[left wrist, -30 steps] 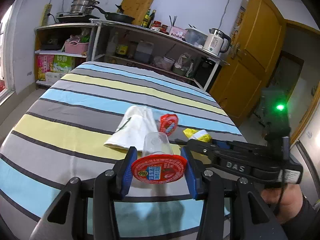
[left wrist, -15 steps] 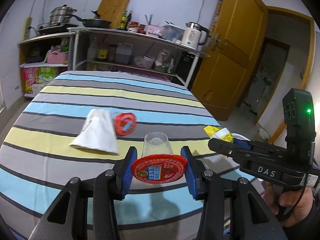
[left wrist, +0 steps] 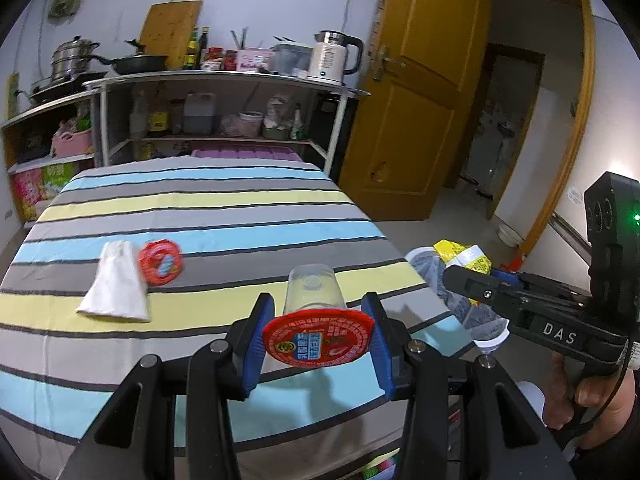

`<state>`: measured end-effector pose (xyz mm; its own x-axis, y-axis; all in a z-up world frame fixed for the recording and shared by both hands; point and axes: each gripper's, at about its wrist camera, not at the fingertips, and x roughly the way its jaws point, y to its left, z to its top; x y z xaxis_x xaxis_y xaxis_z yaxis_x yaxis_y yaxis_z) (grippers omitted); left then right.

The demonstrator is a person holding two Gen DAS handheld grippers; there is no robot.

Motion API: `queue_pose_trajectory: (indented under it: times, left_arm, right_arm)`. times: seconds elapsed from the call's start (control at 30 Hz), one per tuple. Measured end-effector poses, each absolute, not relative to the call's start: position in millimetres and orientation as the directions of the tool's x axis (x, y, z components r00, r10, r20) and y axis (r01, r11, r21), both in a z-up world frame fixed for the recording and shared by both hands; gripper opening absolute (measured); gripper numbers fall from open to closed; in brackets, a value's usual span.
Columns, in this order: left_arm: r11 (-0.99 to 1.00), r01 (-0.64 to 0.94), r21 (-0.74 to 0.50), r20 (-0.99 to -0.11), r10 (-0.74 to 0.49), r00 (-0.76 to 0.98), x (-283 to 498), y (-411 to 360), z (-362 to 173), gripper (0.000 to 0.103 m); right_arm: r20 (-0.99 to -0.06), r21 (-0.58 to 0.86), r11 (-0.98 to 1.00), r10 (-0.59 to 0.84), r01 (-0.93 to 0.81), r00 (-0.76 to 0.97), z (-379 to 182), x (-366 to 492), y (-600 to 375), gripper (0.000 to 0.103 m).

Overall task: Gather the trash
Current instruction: 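Carry the cup and packet over the wastebasket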

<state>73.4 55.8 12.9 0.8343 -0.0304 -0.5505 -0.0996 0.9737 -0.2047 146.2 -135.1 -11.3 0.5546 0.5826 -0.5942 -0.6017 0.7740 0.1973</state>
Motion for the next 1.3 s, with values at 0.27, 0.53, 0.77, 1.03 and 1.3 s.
queue_pose_trajectory:
  times: [0.27,0.53,0.77,1.03,1.3]
  left_arm:
    - [0.985,-0.025,-0.171,-0.556,-0.075,0.828,98.1,17.2,20.1,0.047]
    - [0.985,0.061,-0.161,-0.553,-0.142,0.821,121.6,-19.5,24.3,0.047]
    - [0.979,0.125,-0.163,-0.562,-0.196,0.804,142.5,-43.7,23.3,0.047]
    - [0.970,0.173,-0.171,-0.590,-0.241,0.771,165.5,-65.0,13.6,0.047]
    - [0.961,0.208,-0.180,-0.626,-0.275,0.729,190.8,-84.9,-1.1,0.047]
  right_arm:
    - [-0.578,0.222,0.821,0.545,-0.526,0.607,-11.7,152.1,-187.2,0.033]
    - [-0.574,0.245,0.863,0.496,-0.441,0.652,-16.5,162.8,-235.2,0.033]
    - [-0.586,0.265,0.887,0.459,-0.378,0.668,-25.9,173.5,-263.9,0.033]
    - [-0.609,0.282,0.898,0.439,-0.337,0.661,-40.4,186.1,-278.4,0.033]
    - [-0.644,0.308,0.906,0.422,-0.289,0.638,-61.4,204.1,-292.8,0.034]
